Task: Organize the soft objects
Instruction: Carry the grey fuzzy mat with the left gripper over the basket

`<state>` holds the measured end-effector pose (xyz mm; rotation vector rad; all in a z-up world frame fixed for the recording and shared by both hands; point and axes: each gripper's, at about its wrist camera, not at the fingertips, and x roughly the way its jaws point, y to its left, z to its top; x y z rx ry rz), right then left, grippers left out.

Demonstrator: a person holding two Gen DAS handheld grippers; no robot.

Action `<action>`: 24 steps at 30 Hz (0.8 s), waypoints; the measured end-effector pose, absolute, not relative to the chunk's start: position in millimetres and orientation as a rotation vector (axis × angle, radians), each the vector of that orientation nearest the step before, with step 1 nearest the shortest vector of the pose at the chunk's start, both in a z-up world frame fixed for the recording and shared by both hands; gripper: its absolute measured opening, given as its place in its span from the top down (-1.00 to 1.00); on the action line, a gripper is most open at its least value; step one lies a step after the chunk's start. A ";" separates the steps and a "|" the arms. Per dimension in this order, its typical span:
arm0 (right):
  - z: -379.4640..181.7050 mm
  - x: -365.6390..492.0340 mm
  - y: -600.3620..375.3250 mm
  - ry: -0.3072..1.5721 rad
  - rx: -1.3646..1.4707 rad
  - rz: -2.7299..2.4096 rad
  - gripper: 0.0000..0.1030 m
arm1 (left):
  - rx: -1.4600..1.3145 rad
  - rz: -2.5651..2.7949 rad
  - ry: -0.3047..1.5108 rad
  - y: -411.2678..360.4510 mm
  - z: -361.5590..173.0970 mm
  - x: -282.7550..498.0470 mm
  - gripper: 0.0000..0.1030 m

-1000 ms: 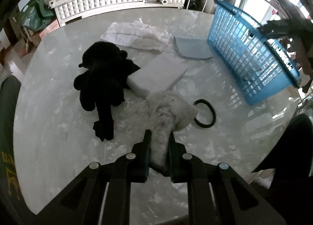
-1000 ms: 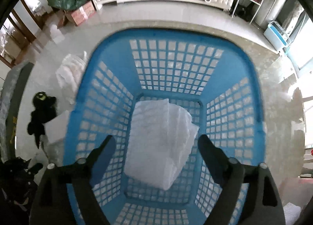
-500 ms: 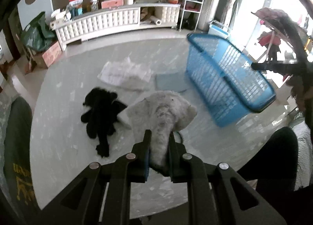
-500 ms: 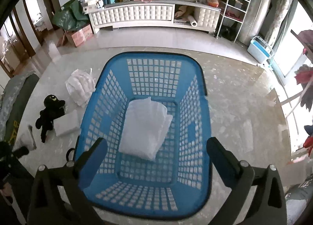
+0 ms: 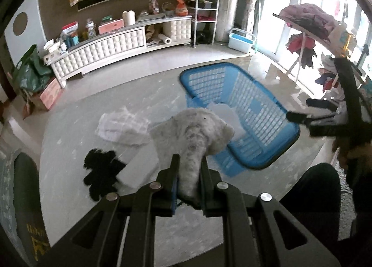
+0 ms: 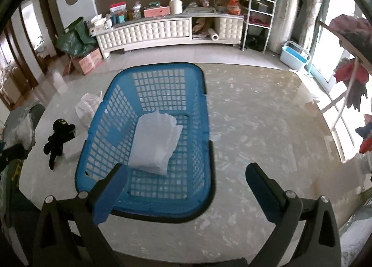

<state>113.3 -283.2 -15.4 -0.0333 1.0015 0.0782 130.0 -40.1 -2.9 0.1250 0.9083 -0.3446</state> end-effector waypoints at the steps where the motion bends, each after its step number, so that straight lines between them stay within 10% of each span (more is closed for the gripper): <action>1: -16.2 113.3 -282.0 0.997 -0.039 0.071 -0.98 | 0.128 -0.350 0.908 -44.9 -2.2 131.6 0.74; 24: -35.3 108.6 -322.5 1.000 0.056 0.039 -0.98 | 0.281 -0.601 0.989 -179.6 -29.8 187.7 0.74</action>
